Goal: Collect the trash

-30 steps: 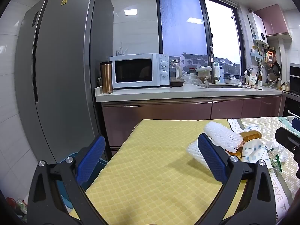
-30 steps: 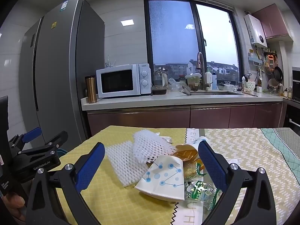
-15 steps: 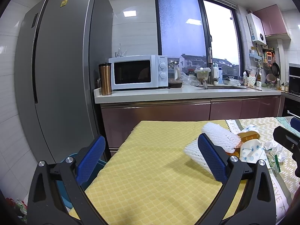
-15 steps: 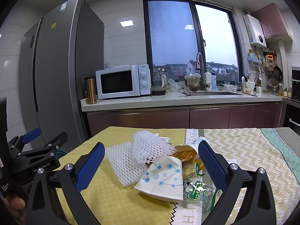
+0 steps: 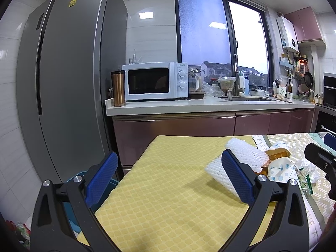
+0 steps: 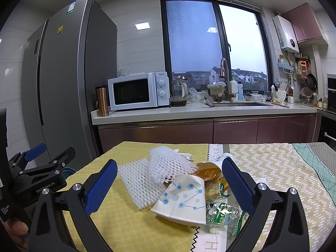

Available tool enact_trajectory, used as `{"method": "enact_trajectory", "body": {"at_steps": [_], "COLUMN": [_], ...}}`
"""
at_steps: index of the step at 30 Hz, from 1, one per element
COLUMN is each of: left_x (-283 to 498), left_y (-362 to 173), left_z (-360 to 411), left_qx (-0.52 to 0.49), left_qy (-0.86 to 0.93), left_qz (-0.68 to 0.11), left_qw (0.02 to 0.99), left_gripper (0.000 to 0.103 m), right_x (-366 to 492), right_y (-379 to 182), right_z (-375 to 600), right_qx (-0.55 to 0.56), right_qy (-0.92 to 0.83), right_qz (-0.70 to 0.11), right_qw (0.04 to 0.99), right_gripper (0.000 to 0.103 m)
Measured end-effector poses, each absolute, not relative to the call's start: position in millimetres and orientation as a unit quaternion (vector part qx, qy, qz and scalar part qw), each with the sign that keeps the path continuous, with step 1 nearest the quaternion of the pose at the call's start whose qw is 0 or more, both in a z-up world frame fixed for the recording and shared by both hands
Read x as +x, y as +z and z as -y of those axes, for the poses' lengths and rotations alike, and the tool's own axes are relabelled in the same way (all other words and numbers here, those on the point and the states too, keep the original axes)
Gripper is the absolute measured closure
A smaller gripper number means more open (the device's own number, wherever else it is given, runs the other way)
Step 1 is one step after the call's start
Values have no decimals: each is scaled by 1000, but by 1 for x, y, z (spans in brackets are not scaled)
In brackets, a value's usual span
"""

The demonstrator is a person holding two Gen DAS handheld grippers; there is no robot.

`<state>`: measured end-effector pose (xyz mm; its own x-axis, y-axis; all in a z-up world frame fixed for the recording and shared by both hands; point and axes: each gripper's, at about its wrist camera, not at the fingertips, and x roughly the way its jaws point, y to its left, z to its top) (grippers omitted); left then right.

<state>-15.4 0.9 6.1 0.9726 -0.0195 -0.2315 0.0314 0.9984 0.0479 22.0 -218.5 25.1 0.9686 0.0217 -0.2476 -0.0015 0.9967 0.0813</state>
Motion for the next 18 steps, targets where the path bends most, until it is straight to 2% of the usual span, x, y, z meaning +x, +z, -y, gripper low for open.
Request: {"method": "enact_trajectory", "body": {"at_steps": [18], "left_x": [-17], "left_y": [9], "left_z": [-4], "left_qx": [23], "left_qy": [-12], "left_qz": [-114], "left_qw": [993], "left_gripper": [6], "right_x": [25], "right_y": [26], "right_z": [216], "right_qx": [41], "right_qy": [10], "right_qz": [-125], "right_qw": [991], "right_gripper": [7]}}
